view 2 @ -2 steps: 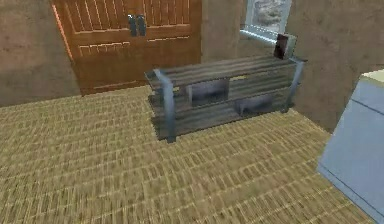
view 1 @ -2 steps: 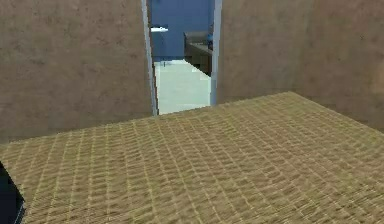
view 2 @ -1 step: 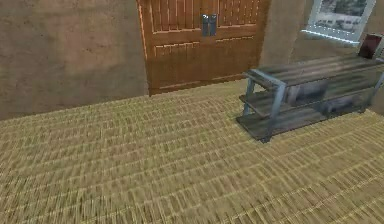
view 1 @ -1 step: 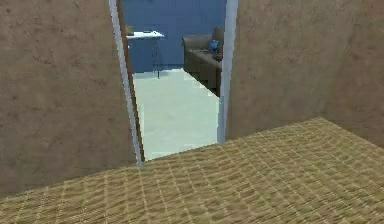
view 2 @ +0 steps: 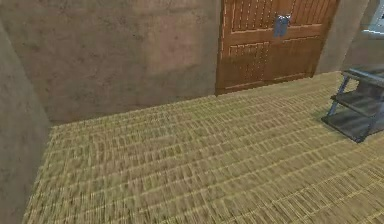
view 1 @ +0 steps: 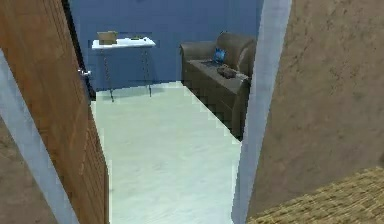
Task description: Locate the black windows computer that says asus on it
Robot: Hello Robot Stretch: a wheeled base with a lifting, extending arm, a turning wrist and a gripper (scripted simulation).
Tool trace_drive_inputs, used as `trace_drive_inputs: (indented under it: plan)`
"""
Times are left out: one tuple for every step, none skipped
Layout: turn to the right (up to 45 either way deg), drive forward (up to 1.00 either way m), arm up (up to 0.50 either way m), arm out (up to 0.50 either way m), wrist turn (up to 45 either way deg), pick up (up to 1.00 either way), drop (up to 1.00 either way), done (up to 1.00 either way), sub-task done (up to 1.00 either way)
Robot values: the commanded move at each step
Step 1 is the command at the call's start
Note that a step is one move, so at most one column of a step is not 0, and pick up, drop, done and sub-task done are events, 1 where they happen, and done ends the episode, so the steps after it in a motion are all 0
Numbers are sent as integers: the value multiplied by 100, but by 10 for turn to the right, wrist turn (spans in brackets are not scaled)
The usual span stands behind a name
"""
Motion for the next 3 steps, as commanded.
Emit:
trace_drive_inputs:
  plan:
    - [-30, 0, 0, 0, 0, 0, 0, 0, 0]
    - [0, 60, 0, 0, 0, 0, 0, 0, 0]
    - [150, 0, 0, 0, 0, 0, 0, 0, 0]
